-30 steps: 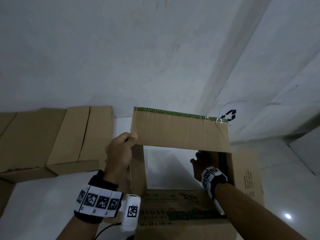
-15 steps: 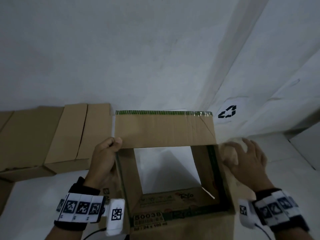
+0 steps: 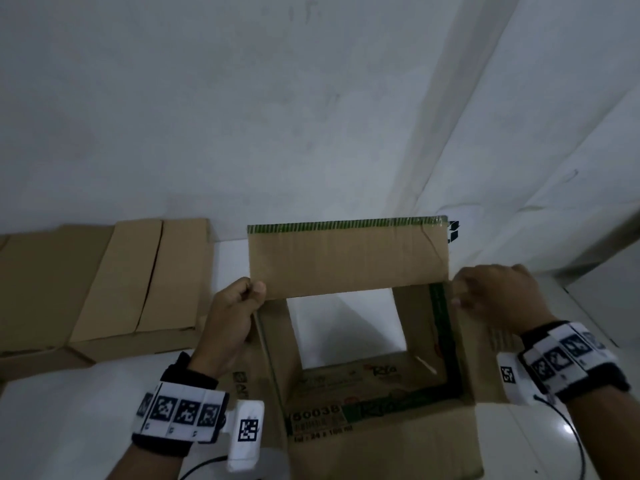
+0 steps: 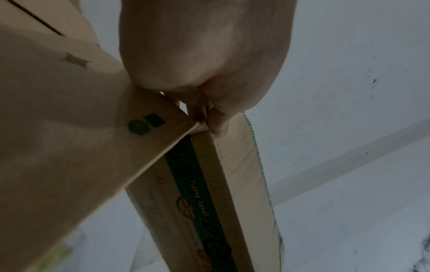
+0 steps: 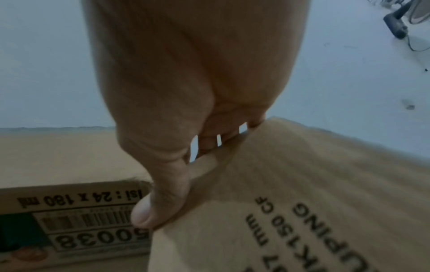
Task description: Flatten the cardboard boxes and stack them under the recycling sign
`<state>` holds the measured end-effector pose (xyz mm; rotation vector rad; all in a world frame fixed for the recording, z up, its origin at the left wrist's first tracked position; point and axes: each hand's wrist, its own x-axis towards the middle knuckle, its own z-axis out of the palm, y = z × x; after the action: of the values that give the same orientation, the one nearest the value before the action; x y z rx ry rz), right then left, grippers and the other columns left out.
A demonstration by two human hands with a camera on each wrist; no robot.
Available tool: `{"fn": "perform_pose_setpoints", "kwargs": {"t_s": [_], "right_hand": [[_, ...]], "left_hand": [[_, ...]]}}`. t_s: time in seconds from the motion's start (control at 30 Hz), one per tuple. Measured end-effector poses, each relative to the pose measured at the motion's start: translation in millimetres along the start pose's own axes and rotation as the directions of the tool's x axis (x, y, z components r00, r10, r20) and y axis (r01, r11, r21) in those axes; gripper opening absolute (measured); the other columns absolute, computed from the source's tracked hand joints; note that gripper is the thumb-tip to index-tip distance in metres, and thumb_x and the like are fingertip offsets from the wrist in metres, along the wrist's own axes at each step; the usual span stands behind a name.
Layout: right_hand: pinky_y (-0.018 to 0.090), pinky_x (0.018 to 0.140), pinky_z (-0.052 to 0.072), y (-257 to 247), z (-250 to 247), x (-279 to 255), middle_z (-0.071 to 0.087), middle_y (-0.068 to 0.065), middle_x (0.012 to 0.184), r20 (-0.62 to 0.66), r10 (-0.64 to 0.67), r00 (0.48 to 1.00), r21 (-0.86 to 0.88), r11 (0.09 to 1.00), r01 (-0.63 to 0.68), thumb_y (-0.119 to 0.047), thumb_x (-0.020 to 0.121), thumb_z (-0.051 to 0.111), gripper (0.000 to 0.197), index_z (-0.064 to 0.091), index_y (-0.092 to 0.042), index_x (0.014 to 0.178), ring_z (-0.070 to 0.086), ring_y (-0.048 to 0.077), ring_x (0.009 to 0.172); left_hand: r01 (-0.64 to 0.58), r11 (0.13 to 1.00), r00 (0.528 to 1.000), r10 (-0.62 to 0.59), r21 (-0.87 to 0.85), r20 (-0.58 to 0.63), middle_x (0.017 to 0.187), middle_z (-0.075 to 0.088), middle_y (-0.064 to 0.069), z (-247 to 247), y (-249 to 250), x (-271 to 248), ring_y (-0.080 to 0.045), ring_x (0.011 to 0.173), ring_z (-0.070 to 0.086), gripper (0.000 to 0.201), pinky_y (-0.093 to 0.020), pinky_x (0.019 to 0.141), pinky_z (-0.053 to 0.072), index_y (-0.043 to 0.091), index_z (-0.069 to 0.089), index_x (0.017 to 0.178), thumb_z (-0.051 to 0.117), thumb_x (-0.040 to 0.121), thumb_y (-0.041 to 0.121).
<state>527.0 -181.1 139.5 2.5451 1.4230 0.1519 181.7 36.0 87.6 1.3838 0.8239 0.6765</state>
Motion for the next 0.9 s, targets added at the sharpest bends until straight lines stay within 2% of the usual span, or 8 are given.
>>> {"fn": "perform_pose_setpoints", "kwargs": {"t_s": [0.13, 0.23, 0.33, 0.43, 0.53, 0.63, 0.73, 0.9], "right_hand": [[0.035, 0.082, 0.039, 1, -27, 10, 0.07, -0.011, 0.081, -0.172, 0.058, 0.983, -0.093, 0.993, -0.075, -0.039, 0.085, 0.063, 0.013, 0.069, -0.041, 0.096, 0.064, 0.014, 0.076], [0.031, 0.074, 0.047, -11, -33, 15, 0.072, -0.007, 0.085, -0.168, 0.081, 0.982, -0.119, 0.988, -0.102, -0.04, 0.091, 0.055, 0.033, 0.057, -0.049, 0.122, 0.067, 0.018, 0.076], [0.029, 0.064, 0.05, -35, -5, 15, 0.071, -0.003, 0.084, -0.111, 0.095, 0.989, -0.014, 0.995, -0.097, -0.051, 0.091, 0.053, 0.043, 0.045, -0.051, 0.133, 0.066, 0.02, 0.073], [0.027, 0.06, 0.053, -64, 45, 10, 0.069, -0.014, 0.096, 0.023, 0.033, 0.999, 0.153, 0.988, -0.037, -0.036, 0.089, 0.06, 0.064, 0.025, -0.051, 0.14, 0.066, 0.016, 0.077], [0.025, 0.064, 0.046, -99, 94, -10, 0.062, -0.011, 0.118, 0.169, -0.029, 0.985, 0.331, 0.943, -0.029, -0.01, 0.084, 0.061, 0.084, 0.017, -0.042, 0.148, 0.064, 0.018, 0.095], [0.028, 0.066, 0.049, -128, 155, -40, 0.061, -0.001, 0.122, 0.205, -0.048, 0.978, 0.548, 0.833, -0.074, -0.004, 0.085, 0.061, 0.083, 0.019, -0.041, 0.146, 0.062, 0.019, 0.091], [0.032, 0.076, 0.056, -147, 191, -66, 0.057, 0.005, 0.126, 0.281, -0.04, 0.959, 0.728, 0.659, -0.186, -0.001, 0.088, 0.055, 0.067, 0.033, -0.043, 0.135, 0.061, 0.016, 0.094], [0.027, 0.107, 0.039, -160, 214, -104, 0.045, 0.005, 0.141, 0.445, -0.185, 0.876, 0.654, 0.736, -0.176, 0.007, 0.089, 0.045, 0.051, 0.051, -0.021, 0.131, 0.047, 0.023, 0.125]], "left_hand": [[0.02, 0.998, 1.0, -0.021, 0.06, 0.021, 0.089, 0.059, -0.026, 5, -4, 3, -0.035, 0.077, 0.056, 0.037, -0.047, 0.067, 0.048, -0.001, 0.057, 0.093, 0.05, 0.099, 0.034], [0.063, 0.994, 0.997, -0.06, 0.085, -0.039, 0.101, 0.067, -0.021, 2, -15, 5, -0.04, 0.093, 0.062, 0.03, -0.057, 0.082, 0.053, 0.006, 0.063, 0.102, 0.049, 0.1, 0.032], [0.127, 0.988, 0.989, -0.12, 0.086, -0.087, 0.094, 0.072, -0.009, -9, -35, -2, -0.023, 0.087, 0.066, 0.028, -0.042, 0.08, 0.055, 0.002, 0.063, 0.099, 0.049, 0.1, 0.027], [0.192, 0.969, 0.972, -0.168, 0.153, -0.162, 0.074, 0.071, 0.01, -30, -72, -19, -0.013, 0.075, 0.065, 0.023, -0.023, 0.066, 0.055, 0.007, 0.063, 0.083, 0.052, 0.098, 0.02], [0.305, 0.941, 0.941, -0.275, 0.148, -0.196, 0.093, 0.072, -0.008, -56, -119, -40, -0.031, 0.091, 0.066, 0.021, -0.051, 0.087, 0.054, 0.003, 0.065, 0.093, 0.058, 0.096, 0.023], [0.474, 0.878, 0.871, -0.457, 0.067, -0.183, 0.093, 0.067, -0.014, -68, -152, -60, -0.031, 0.083, 0.062, 0.015, -0.039, 0.082, 0.052, 0.006, 0.064, 0.088, 0.057, 0.097, 0.015], [0.547, 0.828, 0.835, -0.526, 0.128, -0.162, 0.097, 0.067, -0.006, -79, -185, -77, -0.029, 0.098, 0.061, 0.015, -0.044, 0.103, 0.044, 0.014, 0.067, 0.087, 0.057, 0.095, 0.006], [0.272, 0.718, 0.901, -0.424, 0.641, 0.092, 0.135, 0.056, 0.003, -102, -240, -97, -0.018, 0.126, 0.049, 0.029, -0.034, 0.11, 0.039, 0.054, 0.057, 0.107, 0.036, 0.1, 0.035]]}}
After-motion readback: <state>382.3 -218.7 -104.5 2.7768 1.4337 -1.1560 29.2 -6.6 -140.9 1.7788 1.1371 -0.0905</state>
